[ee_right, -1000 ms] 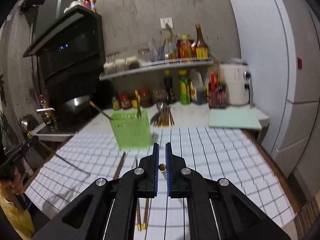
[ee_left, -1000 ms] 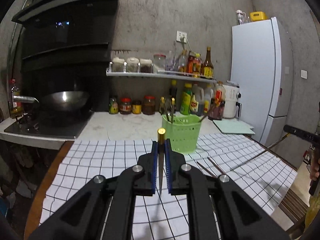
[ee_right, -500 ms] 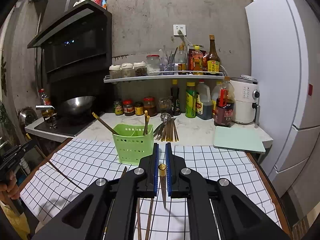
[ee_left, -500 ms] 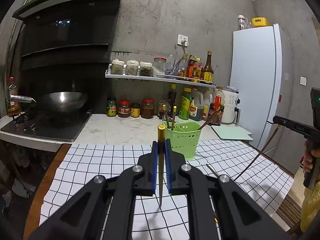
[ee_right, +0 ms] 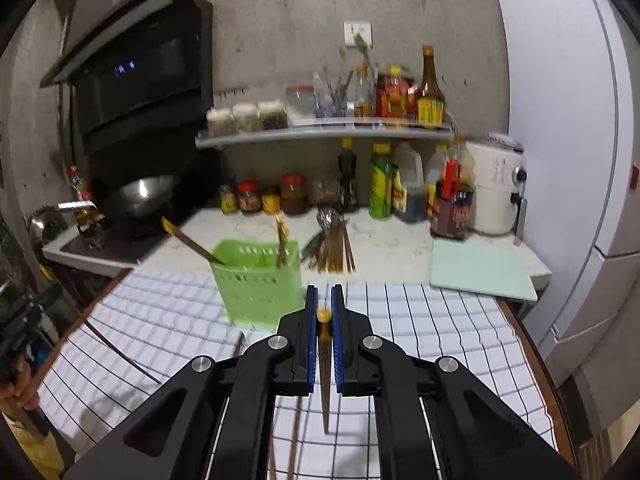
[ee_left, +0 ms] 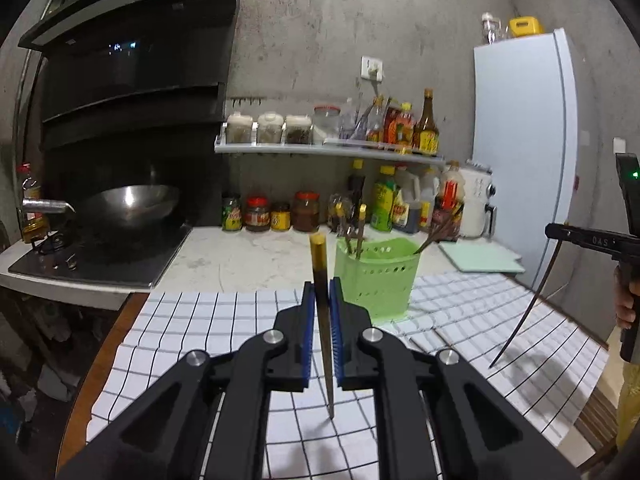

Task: Organize utensils
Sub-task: 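Lift both held chopsticks up and carry them over the green holder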

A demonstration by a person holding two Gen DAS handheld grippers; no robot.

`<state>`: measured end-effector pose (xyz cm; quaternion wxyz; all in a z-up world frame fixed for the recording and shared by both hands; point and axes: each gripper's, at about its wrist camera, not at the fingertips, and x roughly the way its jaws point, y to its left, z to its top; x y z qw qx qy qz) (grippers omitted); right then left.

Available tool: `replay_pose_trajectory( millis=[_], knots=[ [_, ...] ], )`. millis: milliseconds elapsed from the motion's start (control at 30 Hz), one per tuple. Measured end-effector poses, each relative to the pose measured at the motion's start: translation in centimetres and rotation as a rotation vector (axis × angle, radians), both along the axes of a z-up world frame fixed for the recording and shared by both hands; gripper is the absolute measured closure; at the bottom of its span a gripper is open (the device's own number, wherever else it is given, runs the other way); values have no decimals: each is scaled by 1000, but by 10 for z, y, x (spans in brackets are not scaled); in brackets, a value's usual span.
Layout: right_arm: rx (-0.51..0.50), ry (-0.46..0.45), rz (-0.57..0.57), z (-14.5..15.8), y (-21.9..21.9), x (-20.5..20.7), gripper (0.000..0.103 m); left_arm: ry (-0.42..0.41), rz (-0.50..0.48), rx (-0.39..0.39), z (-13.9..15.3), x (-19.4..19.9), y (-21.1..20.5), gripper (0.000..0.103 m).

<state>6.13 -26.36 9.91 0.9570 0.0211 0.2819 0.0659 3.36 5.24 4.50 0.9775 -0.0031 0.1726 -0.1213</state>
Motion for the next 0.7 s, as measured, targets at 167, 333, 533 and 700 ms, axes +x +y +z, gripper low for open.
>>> replay_pose_trajectory(
  millis=[167,333,533,700],
  knots=[
    [-19,83,3,-35,1,1,96,81,-7,38,-15,10,-6,96],
    [-24,76,-4,-38,-1,-9,97,167,-25,67,-27,17,-12,96],
    [-51,-19,15,-15,6,-15,97,84,-60,45,-13,11,-22,97],
    [-32,-150,77,22,25,2,97,-111,-110,54,35,13,-50,97]
  ],
)
